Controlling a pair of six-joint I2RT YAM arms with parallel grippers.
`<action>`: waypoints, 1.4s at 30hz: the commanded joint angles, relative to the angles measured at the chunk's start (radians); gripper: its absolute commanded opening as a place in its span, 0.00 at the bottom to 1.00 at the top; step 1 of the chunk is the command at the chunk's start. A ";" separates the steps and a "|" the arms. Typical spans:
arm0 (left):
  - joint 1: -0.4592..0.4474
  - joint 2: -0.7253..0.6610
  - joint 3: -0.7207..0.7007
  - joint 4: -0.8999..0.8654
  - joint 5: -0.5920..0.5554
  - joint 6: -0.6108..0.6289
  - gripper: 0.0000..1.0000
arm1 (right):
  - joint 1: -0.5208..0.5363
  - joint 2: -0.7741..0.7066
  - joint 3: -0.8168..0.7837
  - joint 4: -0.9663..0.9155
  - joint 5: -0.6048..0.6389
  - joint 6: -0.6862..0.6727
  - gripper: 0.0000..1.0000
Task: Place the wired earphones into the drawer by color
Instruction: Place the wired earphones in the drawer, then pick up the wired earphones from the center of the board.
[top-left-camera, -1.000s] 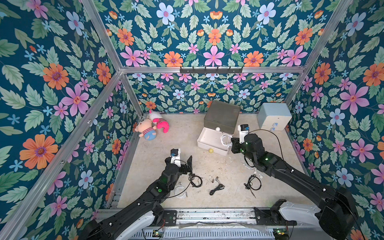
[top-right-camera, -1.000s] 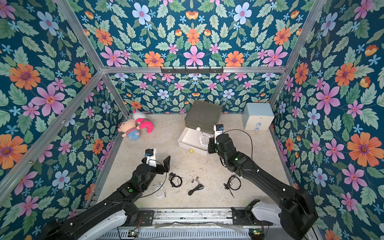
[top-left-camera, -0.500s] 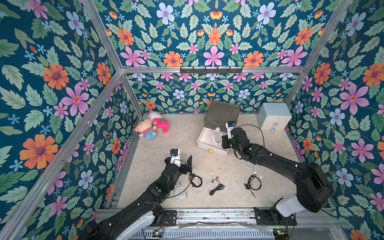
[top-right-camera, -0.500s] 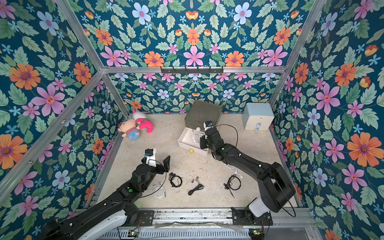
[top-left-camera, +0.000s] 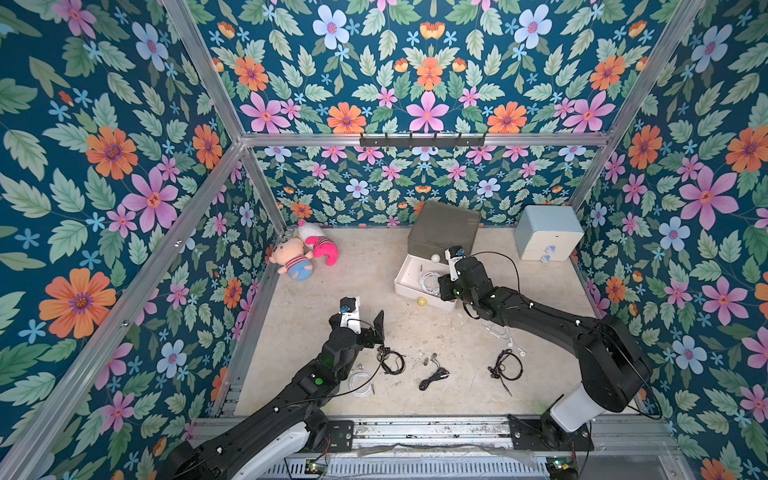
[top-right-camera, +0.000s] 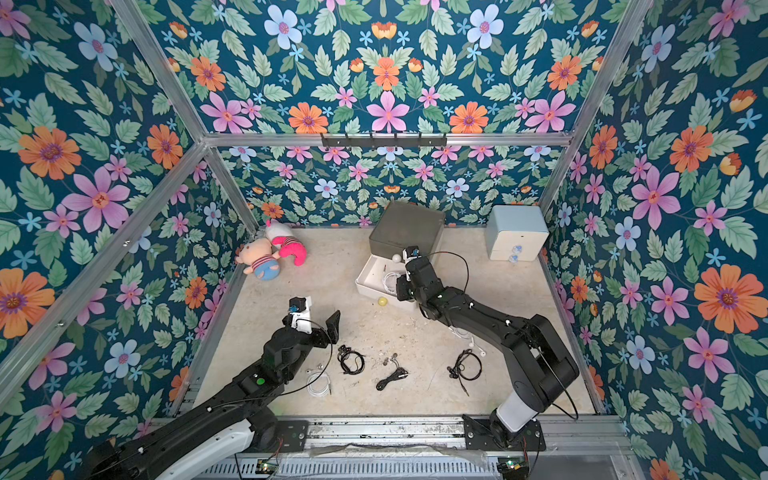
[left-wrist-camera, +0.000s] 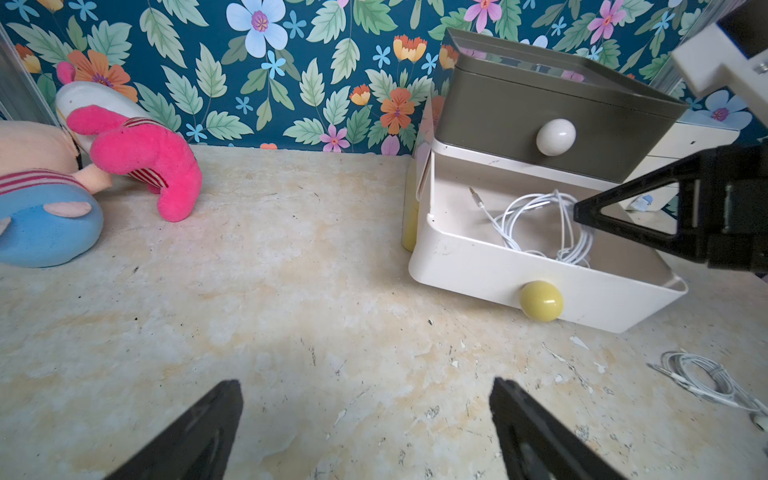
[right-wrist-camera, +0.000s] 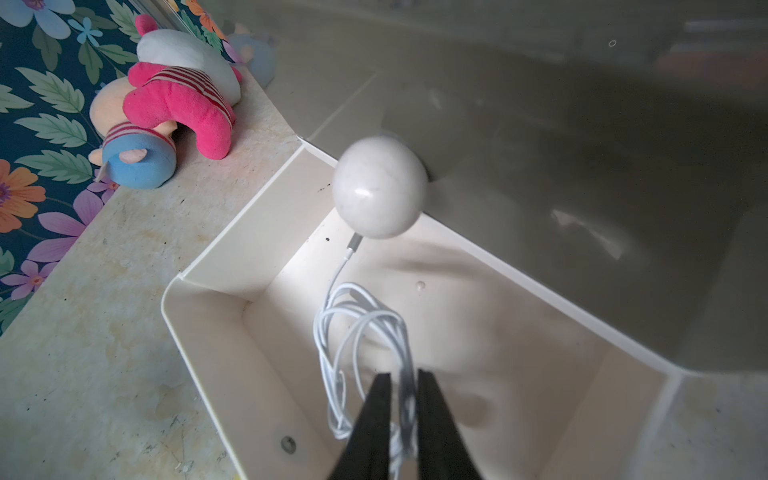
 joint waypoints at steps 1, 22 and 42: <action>0.001 -0.012 0.013 -0.011 -0.015 0.009 0.99 | 0.003 -0.013 -0.006 0.027 -0.013 0.009 0.44; 0.000 -0.041 0.267 -0.690 0.015 -0.428 0.99 | -0.006 -0.352 -0.336 0.117 0.080 0.009 0.65; -0.005 0.056 0.269 -1.034 0.070 -0.750 0.97 | -0.015 -0.556 -0.617 0.287 0.163 0.027 0.69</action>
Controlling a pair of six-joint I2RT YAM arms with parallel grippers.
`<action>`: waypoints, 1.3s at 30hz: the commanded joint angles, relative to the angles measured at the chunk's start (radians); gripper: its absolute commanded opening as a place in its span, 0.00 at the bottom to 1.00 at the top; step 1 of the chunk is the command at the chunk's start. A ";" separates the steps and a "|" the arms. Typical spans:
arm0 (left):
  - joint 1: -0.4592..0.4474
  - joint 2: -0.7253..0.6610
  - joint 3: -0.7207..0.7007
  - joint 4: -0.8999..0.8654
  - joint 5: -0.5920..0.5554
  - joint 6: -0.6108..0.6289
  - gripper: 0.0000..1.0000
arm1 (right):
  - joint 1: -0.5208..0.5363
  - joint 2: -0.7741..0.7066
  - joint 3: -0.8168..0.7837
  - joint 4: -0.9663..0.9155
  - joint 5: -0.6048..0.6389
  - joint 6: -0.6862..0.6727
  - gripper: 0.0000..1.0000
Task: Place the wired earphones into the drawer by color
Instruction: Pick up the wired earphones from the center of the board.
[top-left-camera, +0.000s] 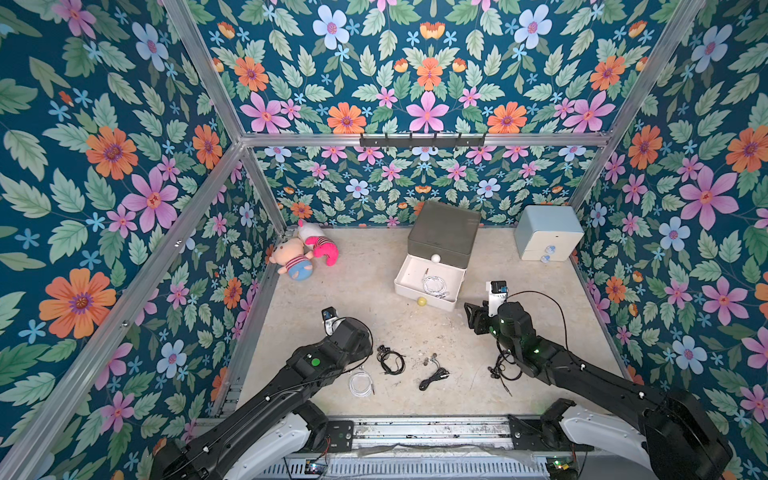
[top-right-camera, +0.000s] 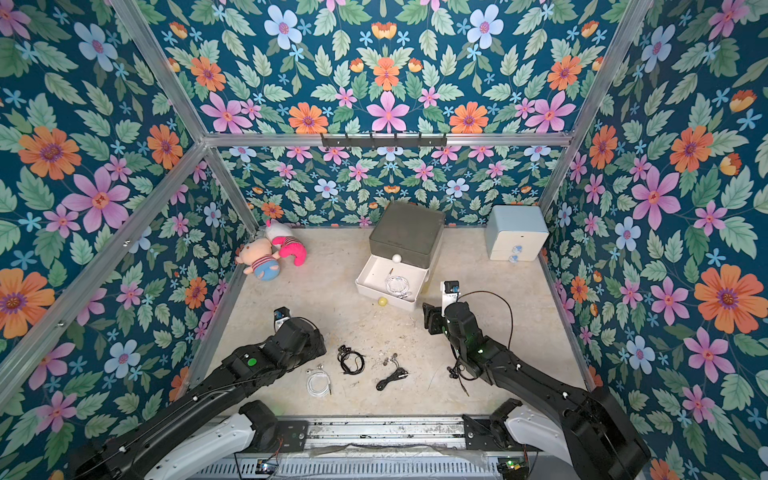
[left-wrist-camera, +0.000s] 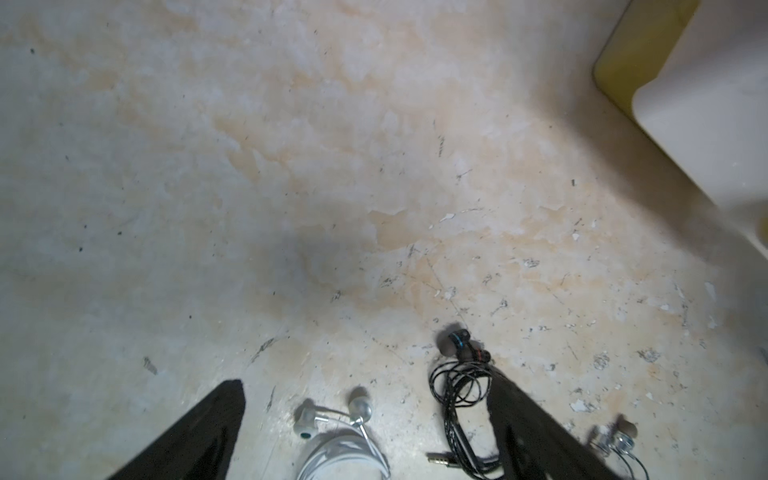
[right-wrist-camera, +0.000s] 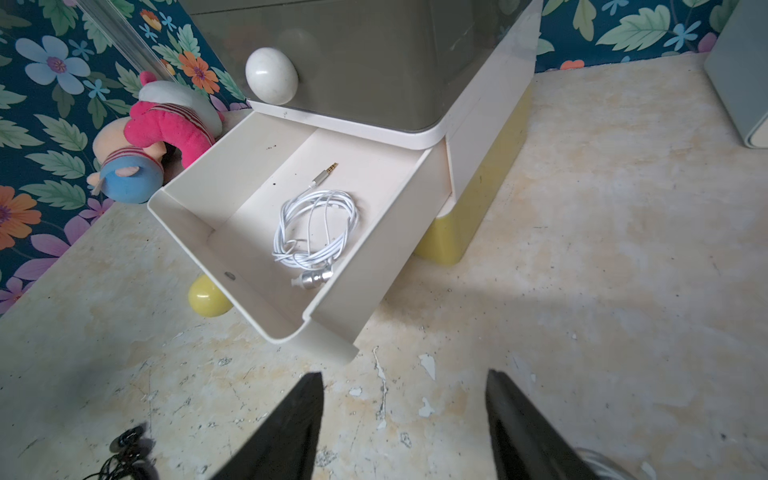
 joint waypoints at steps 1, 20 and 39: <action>-0.004 -0.004 -0.034 -0.046 0.032 -0.105 0.97 | -0.002 -0.039 -0.031 0.077 0.050 0.000 0.71; -0.070 -0.031 -0.105 -0.144 0.160 -0.253 0.74 | -0.014 -0.149 -0.105 0.126 0.115 0.002 0.78; -0.164 0.025 -0.131 -0.166 0.184 -0.296 0.47 | -0.016 -0.166 -0.113 0.128 0.122 0.002 0.78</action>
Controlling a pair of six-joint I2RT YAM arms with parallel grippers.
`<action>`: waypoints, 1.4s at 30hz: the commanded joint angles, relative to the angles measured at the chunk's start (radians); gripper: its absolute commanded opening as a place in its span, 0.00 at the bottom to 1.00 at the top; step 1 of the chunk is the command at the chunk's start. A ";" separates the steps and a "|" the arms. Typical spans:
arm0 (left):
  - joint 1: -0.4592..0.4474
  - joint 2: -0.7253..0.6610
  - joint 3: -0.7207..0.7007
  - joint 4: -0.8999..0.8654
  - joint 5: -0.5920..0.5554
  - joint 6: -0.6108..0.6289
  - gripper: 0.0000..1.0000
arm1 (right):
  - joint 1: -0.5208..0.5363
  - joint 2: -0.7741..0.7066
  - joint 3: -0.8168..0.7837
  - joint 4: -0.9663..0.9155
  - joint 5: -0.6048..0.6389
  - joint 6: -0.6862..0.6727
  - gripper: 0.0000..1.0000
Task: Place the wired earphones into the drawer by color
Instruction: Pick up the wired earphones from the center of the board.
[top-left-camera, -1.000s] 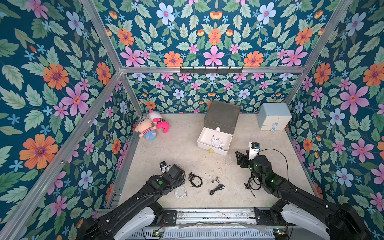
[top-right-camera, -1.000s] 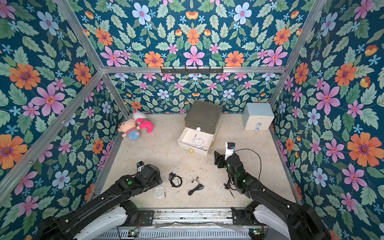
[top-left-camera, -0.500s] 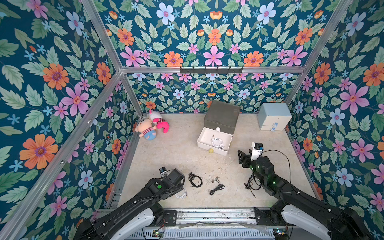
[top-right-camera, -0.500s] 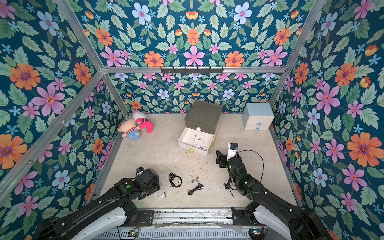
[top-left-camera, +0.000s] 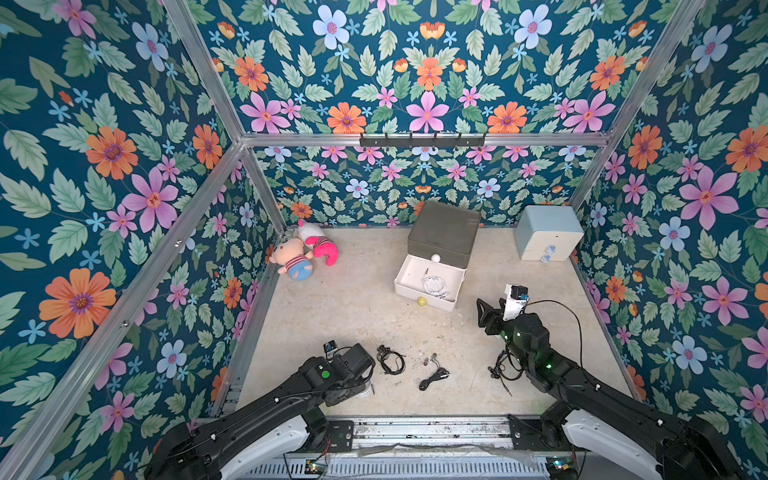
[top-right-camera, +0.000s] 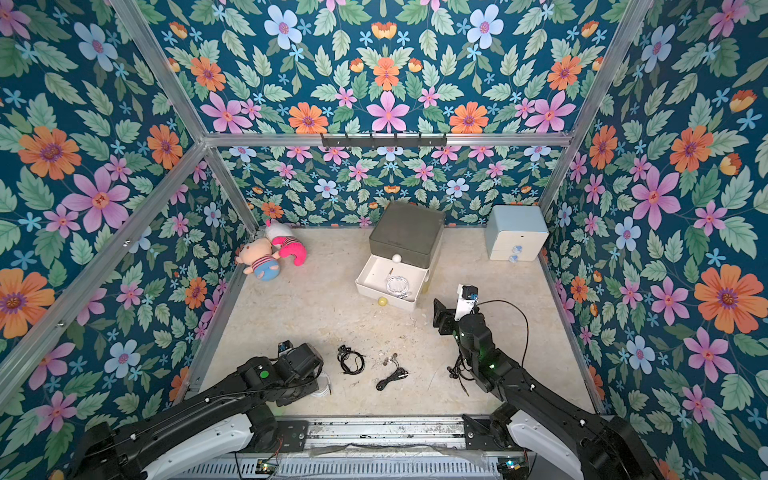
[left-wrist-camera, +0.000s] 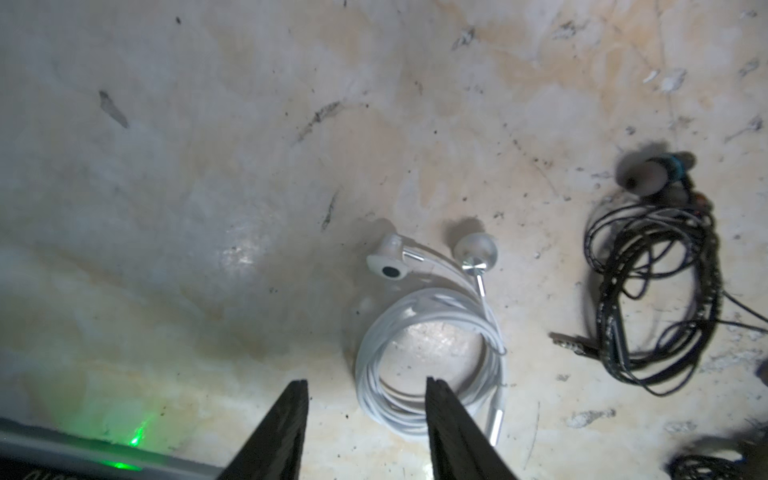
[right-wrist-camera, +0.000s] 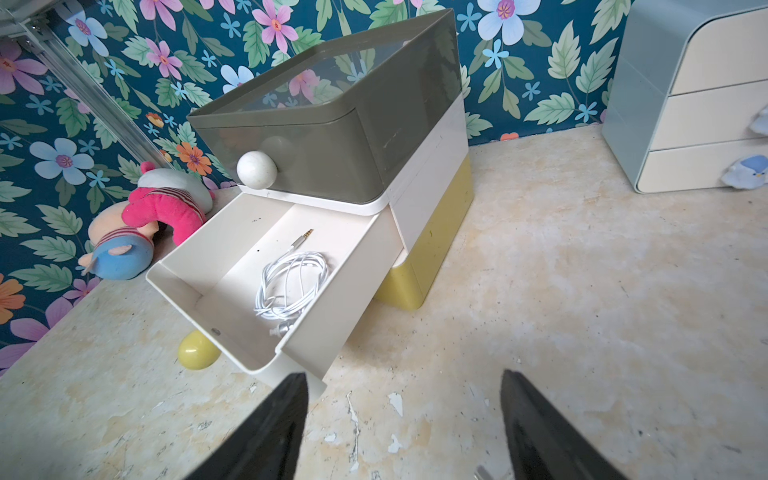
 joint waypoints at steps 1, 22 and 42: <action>-0.005 0.004 -0.014 0.008 0.006 -0.010 0.46 | 0.000 -0.006 0.000 0.020 0.013 0.001 0.78; -0.025 0.050 -0.060 0.109 0.009 -0.012 0.14 | -0.002 -0.015 -0.007 0.020 0.020 0.002 0.78; -0.030 -0.050 -0.021 0.109 -0.087 -0.024 0.00 | -0.001 -0.022 -0.014 0.025 0.041 -0.002 0.78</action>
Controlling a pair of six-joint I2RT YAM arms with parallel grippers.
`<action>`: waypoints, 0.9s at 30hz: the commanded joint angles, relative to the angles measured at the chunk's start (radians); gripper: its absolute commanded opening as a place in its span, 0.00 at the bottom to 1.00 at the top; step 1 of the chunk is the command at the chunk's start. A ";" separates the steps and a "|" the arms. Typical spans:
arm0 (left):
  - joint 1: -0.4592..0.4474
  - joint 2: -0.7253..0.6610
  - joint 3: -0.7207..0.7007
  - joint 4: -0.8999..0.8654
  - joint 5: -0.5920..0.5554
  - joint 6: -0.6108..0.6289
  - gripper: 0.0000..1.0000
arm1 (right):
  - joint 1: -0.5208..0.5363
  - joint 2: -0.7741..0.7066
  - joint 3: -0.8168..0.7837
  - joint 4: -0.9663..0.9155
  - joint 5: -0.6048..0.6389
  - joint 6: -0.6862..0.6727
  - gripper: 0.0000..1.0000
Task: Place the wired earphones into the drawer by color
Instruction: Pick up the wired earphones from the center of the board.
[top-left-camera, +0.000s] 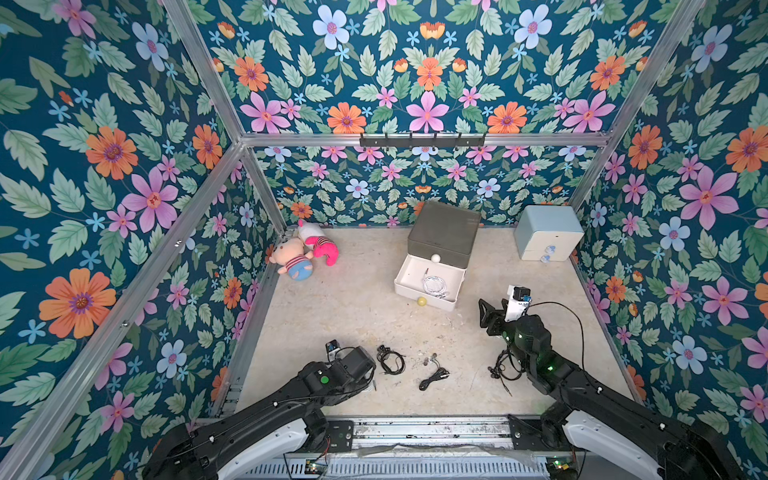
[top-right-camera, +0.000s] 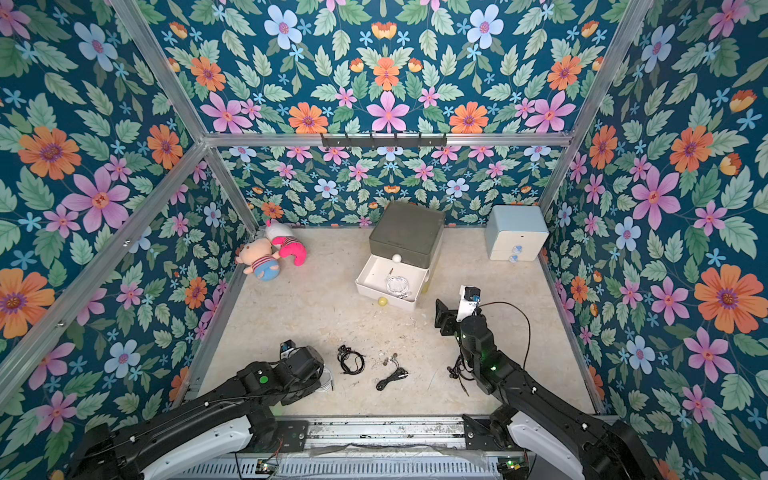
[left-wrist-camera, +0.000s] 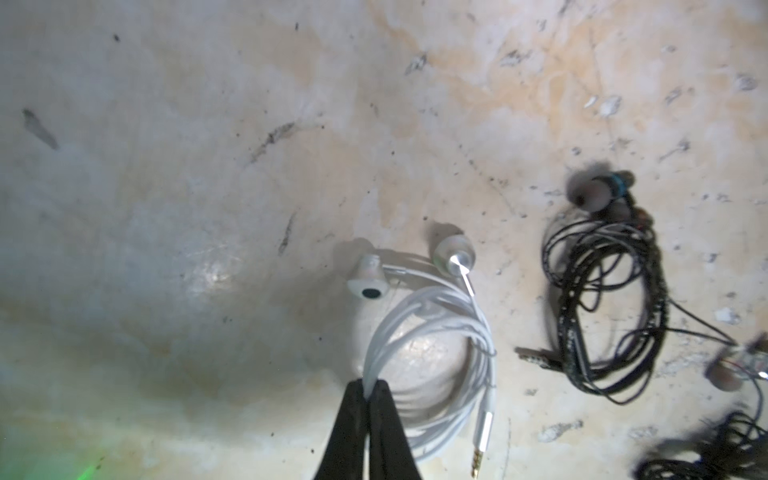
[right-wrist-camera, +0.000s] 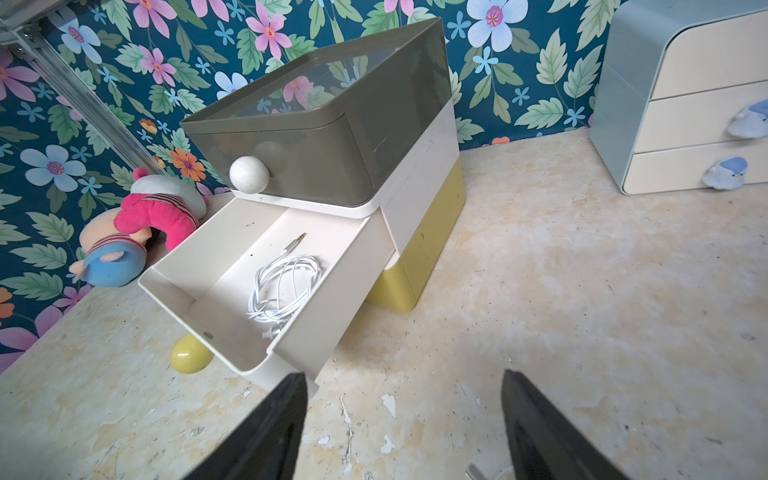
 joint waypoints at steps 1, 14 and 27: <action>0.000 -0.015 0.027 0.004 -0.058 0.003 0.00 | 0.002 0.001 0.001 0.023 0.020 -0.002 0.78; -0.002 0.009 0.175 0.132 -0.179 0.163 0.00 | -0.001 -0.008 -0.004 0.025 0.029 -0.002 0.78; -0.002 0.045 0.304 0.335 -0.247 0.304 0.00 | -0.001 0.004 -0.004 0.027 0.038 -0.004 0.78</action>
